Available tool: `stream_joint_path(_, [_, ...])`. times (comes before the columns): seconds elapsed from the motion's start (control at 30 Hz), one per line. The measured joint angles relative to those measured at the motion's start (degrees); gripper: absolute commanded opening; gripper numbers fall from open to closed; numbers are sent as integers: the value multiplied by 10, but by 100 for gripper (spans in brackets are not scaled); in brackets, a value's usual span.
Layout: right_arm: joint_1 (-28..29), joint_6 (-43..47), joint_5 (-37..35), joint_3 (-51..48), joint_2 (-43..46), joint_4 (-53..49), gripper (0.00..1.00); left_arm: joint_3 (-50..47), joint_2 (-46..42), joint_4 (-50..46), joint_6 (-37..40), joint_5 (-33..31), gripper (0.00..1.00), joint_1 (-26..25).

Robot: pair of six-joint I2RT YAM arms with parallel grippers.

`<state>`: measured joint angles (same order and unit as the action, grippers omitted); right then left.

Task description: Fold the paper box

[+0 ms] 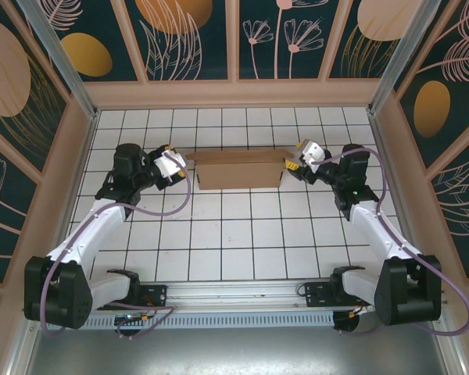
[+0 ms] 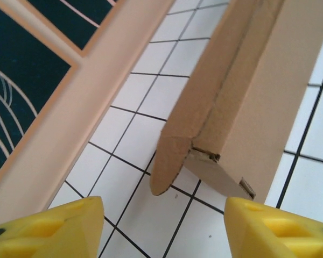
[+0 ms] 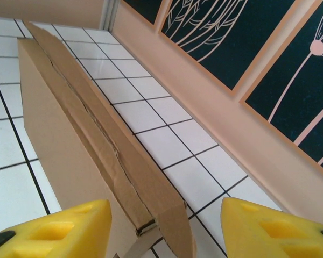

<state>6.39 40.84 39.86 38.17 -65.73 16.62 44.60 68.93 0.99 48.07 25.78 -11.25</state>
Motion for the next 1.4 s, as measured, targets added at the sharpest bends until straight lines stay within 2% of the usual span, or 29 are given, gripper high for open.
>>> stream_joint_path(0.3, [0,25,-41,-37,0,36,56,40,47,-25,38,18,46,0])
stream_joint_path(0.53, [-1,39,-73,-38,0,42,56,49,75,-25,42,21,46,-8])
stream_joint_path(0.67, [-1,43,-83,-38,0,42,54,50,84,-25,42,21,44,-16])
stream_joint_path(1.17, [0,75,-110,-38,-1,33,37,64,101,-4,37,5,17,-23])
stream_joint_path(1.4, [8,103,-114,-38,-13,12,39,64,101,-3,37,3,13,-29])
